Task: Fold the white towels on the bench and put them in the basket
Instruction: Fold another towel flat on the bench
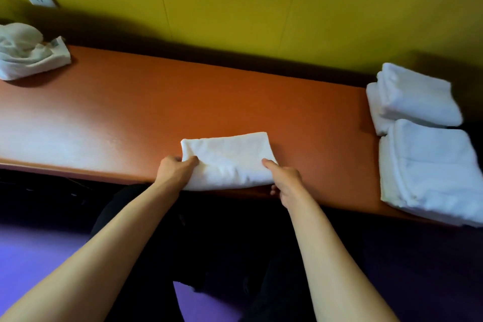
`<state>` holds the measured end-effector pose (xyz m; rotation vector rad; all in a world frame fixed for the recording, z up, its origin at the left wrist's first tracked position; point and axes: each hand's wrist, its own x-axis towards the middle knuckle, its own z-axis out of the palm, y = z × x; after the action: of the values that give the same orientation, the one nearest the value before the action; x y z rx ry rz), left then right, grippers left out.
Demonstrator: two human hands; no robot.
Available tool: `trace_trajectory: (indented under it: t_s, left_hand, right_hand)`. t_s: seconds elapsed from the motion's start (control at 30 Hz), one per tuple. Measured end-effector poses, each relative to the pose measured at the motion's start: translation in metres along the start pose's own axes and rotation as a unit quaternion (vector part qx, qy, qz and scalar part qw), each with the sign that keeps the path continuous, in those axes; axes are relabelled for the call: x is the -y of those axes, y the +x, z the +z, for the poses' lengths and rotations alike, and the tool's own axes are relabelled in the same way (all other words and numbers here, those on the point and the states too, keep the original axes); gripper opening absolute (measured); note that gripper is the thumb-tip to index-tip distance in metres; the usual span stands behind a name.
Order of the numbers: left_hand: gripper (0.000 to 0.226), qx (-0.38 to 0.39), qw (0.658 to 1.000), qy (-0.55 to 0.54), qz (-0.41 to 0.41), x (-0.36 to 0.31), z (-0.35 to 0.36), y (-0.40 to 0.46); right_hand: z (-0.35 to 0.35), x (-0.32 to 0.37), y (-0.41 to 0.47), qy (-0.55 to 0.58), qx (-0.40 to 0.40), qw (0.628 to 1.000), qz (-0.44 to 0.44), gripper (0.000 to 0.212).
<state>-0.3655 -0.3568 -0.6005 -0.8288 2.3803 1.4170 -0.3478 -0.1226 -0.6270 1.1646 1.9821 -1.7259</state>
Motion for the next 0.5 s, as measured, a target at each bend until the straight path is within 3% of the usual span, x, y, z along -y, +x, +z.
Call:
trace_trajectory:
  t_s: [0.07, 0.17, 0.27, 0.5]
  left_hand:
    - [0.024, 0.002, 1.000, -0.016, 0.006, -0.002, 0.005, -0.009]
    - [0.044, 0.012, 0.999, -0.031, 0.037, -0.013, 0.017, -0.028]
    - [0.048, 0.036, 0.995, -0.048, 0.075, -0.029, 0.035, -0.048]
    - [0.045, 0.103, 0.985, -0.061, 0.126, -0.084, 0.089, -0.084]
  right_hand:
    - [-0.012, 0.000, -0.006, 0.025, 0.022, 0.999, -0.006, 0.067]
    - [-0.039, 0.002, -0.015, 0.039, 0.018, 0.998, -0.047, 0.036]
    - [-0.071, 0.003, -0.021, 0.066, 0.016, 0.997, -0.044, 0.031]
    - [-0.166, 0.014, -0.013, 0.091, -0.028, 0.990, -0.106, 0.059]
